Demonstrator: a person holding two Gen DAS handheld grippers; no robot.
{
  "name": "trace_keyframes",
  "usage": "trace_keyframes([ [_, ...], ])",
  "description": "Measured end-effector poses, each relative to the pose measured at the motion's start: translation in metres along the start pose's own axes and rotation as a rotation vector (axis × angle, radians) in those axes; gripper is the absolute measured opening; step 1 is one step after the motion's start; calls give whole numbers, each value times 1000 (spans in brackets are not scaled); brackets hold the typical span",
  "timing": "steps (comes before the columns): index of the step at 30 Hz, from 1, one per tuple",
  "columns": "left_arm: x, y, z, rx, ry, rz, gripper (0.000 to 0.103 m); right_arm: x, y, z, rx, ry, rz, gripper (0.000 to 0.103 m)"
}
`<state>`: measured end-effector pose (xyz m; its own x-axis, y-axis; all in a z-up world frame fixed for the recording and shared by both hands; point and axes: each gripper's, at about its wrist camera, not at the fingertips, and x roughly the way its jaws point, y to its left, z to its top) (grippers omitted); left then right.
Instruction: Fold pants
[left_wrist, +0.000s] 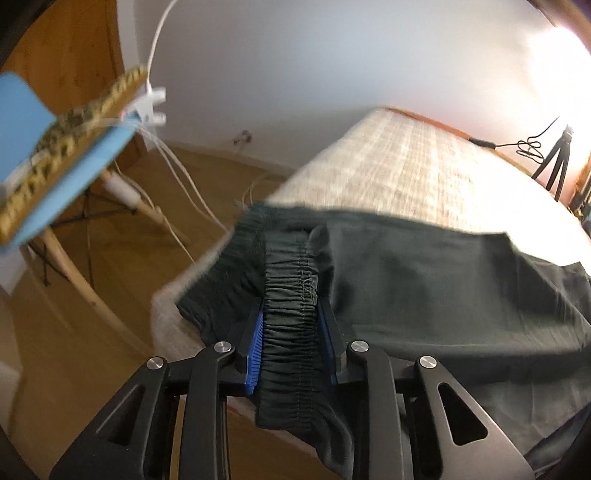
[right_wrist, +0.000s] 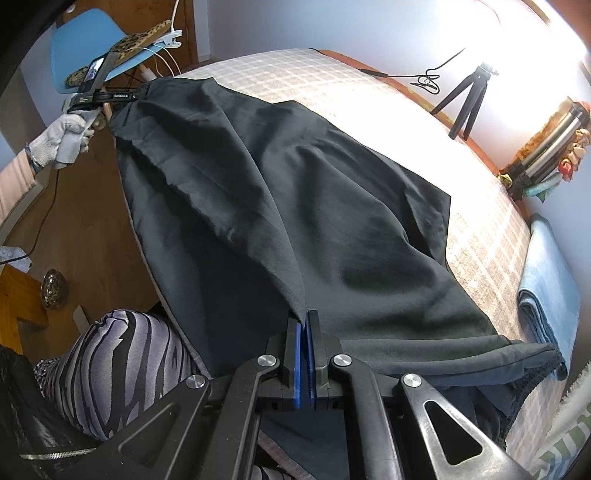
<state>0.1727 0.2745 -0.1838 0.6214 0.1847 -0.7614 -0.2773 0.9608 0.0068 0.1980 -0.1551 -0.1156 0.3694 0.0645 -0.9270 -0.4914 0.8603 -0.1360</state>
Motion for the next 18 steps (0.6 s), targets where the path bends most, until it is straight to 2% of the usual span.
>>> trace_keyframes([
  [7,-8,26,40,18,-53,40,25,-9,5,8,29,-47,1,1],
  [11,15,35,44,28,3,54,25,-2,17,14,11,-38,23,1],
  [13,30,35,41,46,54,51,25,6,26,15,-8,-18,34,1],
  [16,34,41,33,21,61,54,33,18,37,12,-42,21,33,1],
  [17,32,47,32,-2,61,43,40,22,37,11,-43,34,38,1],
  [18,30,54,32,-29,60,43,59,24,37,9,-40,44,44,1],
])
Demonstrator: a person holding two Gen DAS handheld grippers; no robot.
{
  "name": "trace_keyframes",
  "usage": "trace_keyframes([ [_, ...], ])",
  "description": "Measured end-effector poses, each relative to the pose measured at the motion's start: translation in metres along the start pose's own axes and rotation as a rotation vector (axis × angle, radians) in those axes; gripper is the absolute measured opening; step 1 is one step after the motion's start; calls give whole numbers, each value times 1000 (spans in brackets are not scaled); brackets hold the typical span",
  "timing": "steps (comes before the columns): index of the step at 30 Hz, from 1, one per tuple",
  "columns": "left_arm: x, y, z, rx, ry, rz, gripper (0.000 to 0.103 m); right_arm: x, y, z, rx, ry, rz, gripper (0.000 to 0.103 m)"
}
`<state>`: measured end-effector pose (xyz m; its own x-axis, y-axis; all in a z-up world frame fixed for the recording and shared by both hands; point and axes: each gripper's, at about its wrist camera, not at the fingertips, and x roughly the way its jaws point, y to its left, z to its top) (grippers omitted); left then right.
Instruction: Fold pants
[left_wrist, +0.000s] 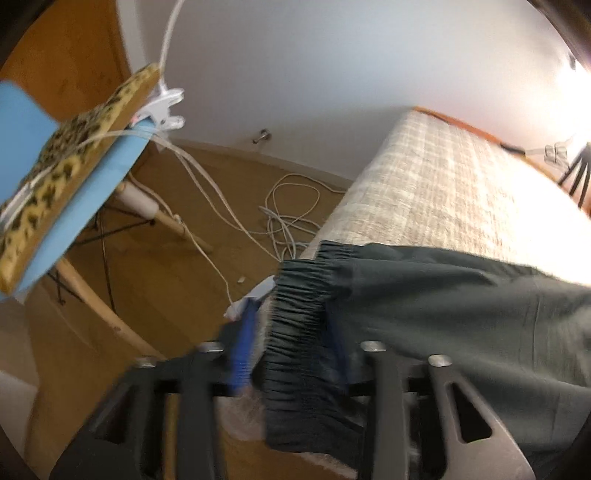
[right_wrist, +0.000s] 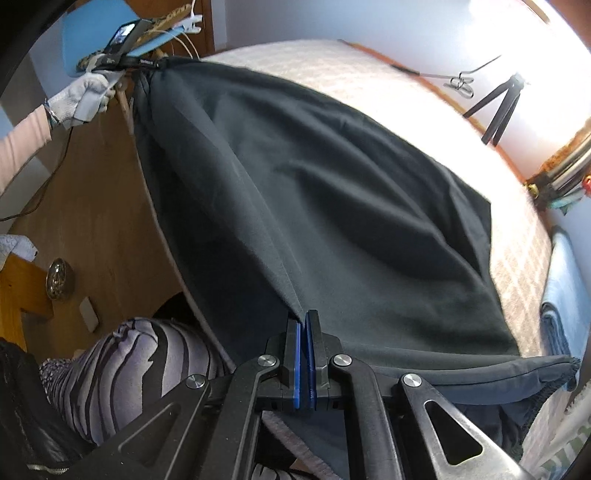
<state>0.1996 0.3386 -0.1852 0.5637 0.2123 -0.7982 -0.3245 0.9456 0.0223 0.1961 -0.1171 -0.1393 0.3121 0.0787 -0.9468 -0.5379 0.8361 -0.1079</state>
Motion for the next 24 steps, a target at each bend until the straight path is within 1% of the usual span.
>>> trace_keyframes([
  [1,-2,7,0,-22,-1,4,70,1,0,-1,2,7,2,1],
  [3,-10,23,1,-60,-10,-27,70,0,-2,-4,12,12,-4,1],
  [4,-14,25,1,-64,-9,-35,70,-2,-4,-4,21,10,2,1],
  [5,-20,25,-1,-54,-14,-34,70,-2,-5,-4,28,11,10,1],
  [7,-30,18,-2,-3,-36,-14,70,-6,-4,-4,28,3,11,7],
  [9,-38,8,-4,62,-56,3,70,-10,-3,-3,35,-6,7,9],
  [11,-33,7,0,70,-29,0,70,-12,-5,-1,46,-21,-8,9],
  [13,-33,10,7,28,-45,9,70,-14,-8,1,67,-34,-25,9],
  [14,-32,13,11,8,-48,1,70,-15,-9,1,75,-39,-26,9],
  [16,-26,18,20,-32,-21,-20,70,-18,-11,1,82,-44,-26,9],
  [17,-25,21,25,-59,-10,-12,70,-20,-11,1,81,-44,-25,11],
  [18,-28,24,28,-86,-22,-15,70,-22,-12,-1,84,-45,-20,22],
  [19,-34,26,28,-108,-38,-37,70,-26,-12,-3,88,-53,-13,38],
  [21,-47,23,29,-110,-60,-81,70,-38,-12,-9,101,-88,-3,47],
  [23,-61,8,29,-43,-80,-87,70,-52,-16,-15,125,-125,0,52],
  [24,-69,-4,26,-1,-95,-94,70,-58,-20,-18,148,-145,-2,57],
])
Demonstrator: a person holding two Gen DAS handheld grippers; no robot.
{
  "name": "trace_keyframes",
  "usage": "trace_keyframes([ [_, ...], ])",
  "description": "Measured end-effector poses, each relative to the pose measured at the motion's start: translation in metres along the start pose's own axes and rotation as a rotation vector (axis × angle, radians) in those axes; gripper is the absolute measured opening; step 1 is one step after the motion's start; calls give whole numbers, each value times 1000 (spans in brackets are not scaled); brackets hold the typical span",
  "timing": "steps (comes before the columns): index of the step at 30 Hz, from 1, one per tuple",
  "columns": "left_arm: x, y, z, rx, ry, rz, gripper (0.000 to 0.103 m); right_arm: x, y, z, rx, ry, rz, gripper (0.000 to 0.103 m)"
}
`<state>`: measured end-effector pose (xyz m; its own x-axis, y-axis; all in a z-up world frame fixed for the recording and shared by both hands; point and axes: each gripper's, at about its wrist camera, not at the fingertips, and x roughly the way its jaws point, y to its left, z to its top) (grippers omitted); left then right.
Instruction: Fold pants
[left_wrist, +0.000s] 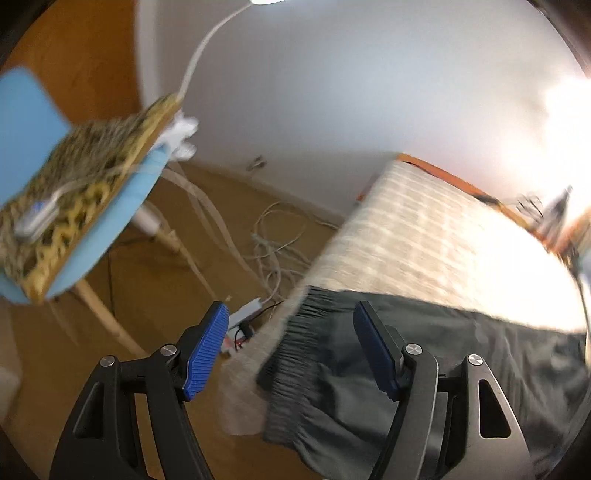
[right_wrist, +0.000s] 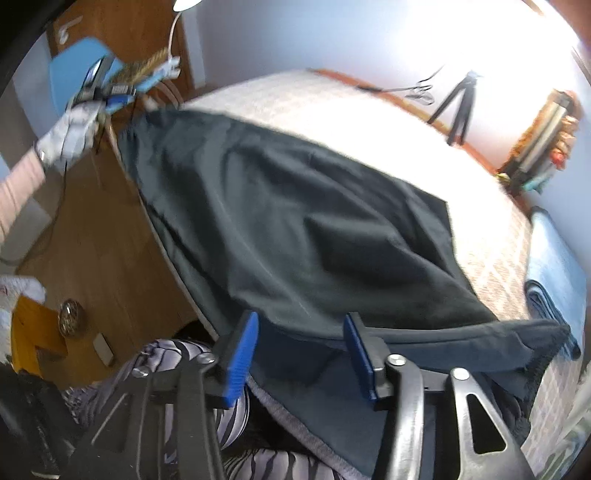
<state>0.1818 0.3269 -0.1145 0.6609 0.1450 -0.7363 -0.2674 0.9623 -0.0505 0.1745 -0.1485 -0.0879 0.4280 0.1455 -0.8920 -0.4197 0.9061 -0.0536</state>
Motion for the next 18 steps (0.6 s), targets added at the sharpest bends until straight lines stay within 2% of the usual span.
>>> trace_keyframes([
  [3,-18,-35,-9,76,-24,-58,70,-22,-20,-8,105,-69,2,61],
  [8,-44,-115,-28,156,-31,-256,70,-57,-64,-37,309,-182,-28,64],
  [11,-54,-170,-36,209,-25,-369,70,-74,-96,-65,455,-241,-48,66],
  [16,-61,-276,-40,331,15,-574,70,-85,-141,-121,641,-250,-157,66],
  [18,-62,-321,-41,369,45,-646,72,-89,-154,-145,702,-252,-169,66],
])
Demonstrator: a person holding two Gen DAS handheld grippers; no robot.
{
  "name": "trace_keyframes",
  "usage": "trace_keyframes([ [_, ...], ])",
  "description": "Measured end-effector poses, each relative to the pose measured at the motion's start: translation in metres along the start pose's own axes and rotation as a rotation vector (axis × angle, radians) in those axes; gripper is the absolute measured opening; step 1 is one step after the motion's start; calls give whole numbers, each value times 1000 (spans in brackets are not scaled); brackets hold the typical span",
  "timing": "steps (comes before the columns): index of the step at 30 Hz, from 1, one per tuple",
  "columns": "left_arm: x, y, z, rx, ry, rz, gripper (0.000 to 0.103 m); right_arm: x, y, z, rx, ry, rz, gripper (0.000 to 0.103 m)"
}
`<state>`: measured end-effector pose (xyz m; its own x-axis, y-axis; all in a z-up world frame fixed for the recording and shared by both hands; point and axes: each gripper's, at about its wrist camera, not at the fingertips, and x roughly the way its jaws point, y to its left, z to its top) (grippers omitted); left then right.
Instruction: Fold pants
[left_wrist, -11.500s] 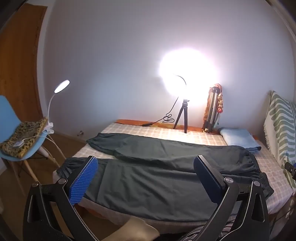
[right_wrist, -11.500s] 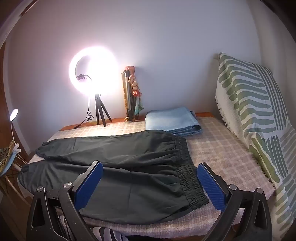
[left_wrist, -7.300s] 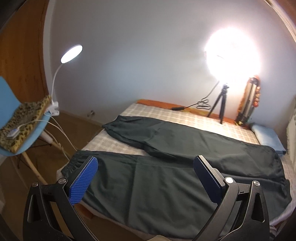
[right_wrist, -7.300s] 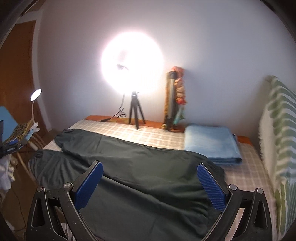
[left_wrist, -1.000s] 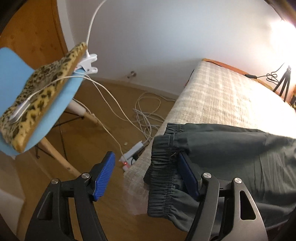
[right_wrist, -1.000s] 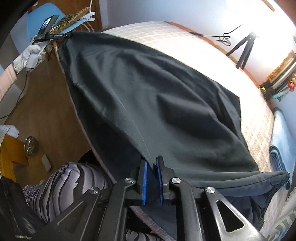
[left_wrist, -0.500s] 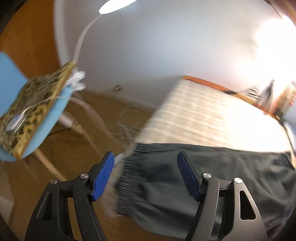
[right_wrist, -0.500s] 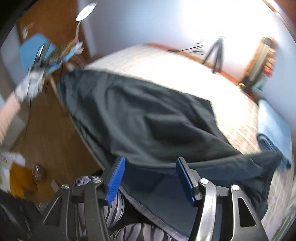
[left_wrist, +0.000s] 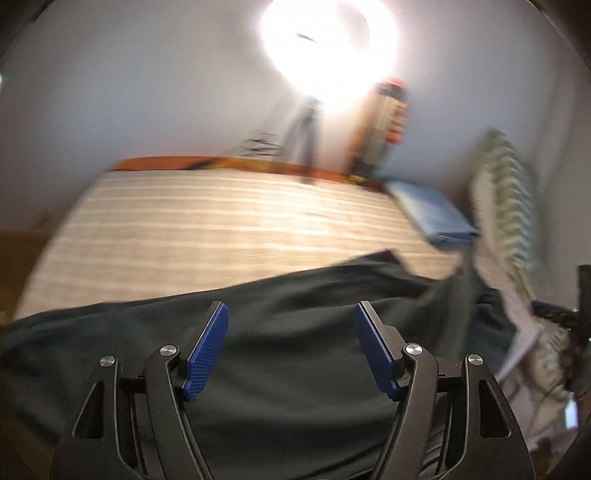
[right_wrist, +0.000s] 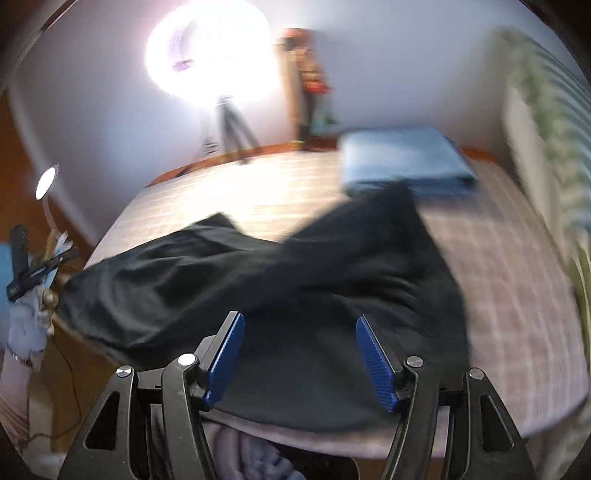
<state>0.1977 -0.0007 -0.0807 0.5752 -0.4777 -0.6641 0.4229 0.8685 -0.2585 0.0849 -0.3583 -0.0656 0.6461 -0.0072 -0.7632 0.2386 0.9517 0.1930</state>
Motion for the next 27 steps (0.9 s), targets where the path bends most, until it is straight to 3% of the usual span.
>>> trace_keyframes([
  [7,74,-106,26,148,106,-191,79,-14,-67,-33,116,-3,-63,66],
  [13,131,-174,32,252,222,-260,80,-23,-101,-56,190,-23,-71,66],
  [18,175,-228,33,324,282,-250,80,-28,-115,-67,228,-40,-67,66],
  [24,227,-261,39,273,326,-223,80,-37,-131,-81,263,-58,-68,66],
  [26,235,-270,38,294,317,-209,70,-39,-135,-85,268,-58,-69,66],
  [27,238,-274,36,315,322,-207,48,-40,-138,-88,272,-59,-67,66],
])
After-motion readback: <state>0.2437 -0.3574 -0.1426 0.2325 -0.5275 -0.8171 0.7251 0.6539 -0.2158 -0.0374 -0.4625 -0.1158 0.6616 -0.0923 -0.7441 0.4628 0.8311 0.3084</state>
